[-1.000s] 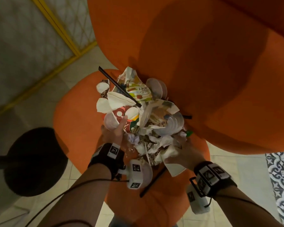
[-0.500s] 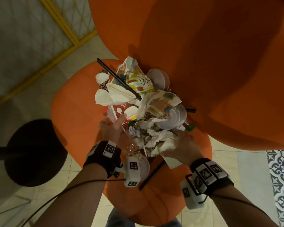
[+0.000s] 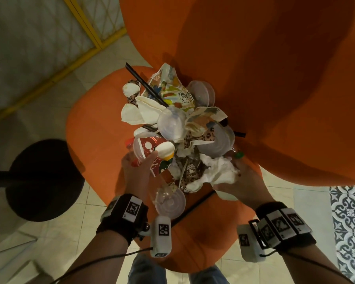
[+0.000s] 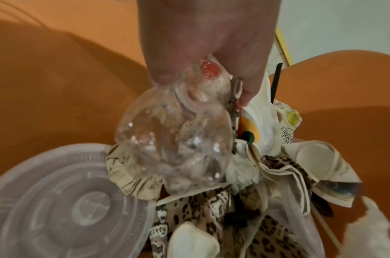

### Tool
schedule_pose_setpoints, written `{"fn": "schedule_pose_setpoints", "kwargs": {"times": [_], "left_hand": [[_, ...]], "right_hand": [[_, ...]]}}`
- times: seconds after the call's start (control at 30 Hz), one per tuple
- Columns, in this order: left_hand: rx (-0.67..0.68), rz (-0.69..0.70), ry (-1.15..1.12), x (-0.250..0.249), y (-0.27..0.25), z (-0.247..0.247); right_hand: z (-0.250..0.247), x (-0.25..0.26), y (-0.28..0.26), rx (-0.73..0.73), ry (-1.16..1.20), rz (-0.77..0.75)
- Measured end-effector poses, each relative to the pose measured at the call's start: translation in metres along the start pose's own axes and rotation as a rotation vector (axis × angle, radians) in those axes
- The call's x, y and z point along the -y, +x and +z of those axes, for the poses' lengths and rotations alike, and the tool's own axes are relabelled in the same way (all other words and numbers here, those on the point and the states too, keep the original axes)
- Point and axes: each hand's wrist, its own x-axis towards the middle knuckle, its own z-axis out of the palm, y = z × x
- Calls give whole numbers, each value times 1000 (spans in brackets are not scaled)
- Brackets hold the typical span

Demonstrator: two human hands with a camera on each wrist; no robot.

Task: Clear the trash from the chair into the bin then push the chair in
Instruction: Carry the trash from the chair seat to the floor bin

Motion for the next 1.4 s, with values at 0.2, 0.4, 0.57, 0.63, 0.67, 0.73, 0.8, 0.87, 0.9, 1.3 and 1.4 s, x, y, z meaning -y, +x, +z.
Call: {"fn": "schedule_pose_setpoints", "kwargs": {"times": [0.2, 0.4, 0.57, 0.63, 0.67, 0.73, 0.8, 0.87, 0.9, 1.3, 1.4], "left_hand": [[11, 13, -19, 4, -11, 0], [21, 40, -82, 7, -16, -4], [35, 98, -5, 11, -22, -17], [43, 87, -44, 11, -27, -22], [34, 79, -69, 11, -28, -23], [11, 83, -102, 15, -31, -29], [-18, 98, -117, 17, -35, -37], [-46, 99, -132, 18, -39, -47], [-46, 94, -145, 19, -41, -53], [-176, 90, -480, 60, -65, -169], [-229, 118, -528, 88, -68, -223]], "right_hand": [[-2, -1, -12, 14, -4, -33], [4, 5, -23, 49, -56, -35], [4, 20, -40, 86, -103, -91], [7, 25, -47, 102, -125, -119], [9, 27, -49, 106, -133, -120], [13, 33, -53, 124, -160, -120], [16, 39, -56, 130, -159, -158], [20, 47, -58, 144, -131, -209], [20, 53, -58, 156, -124, -228], [106, 138, -69, 379, -299, -418], [163, 166, -86, 439, -437, -542]]}}
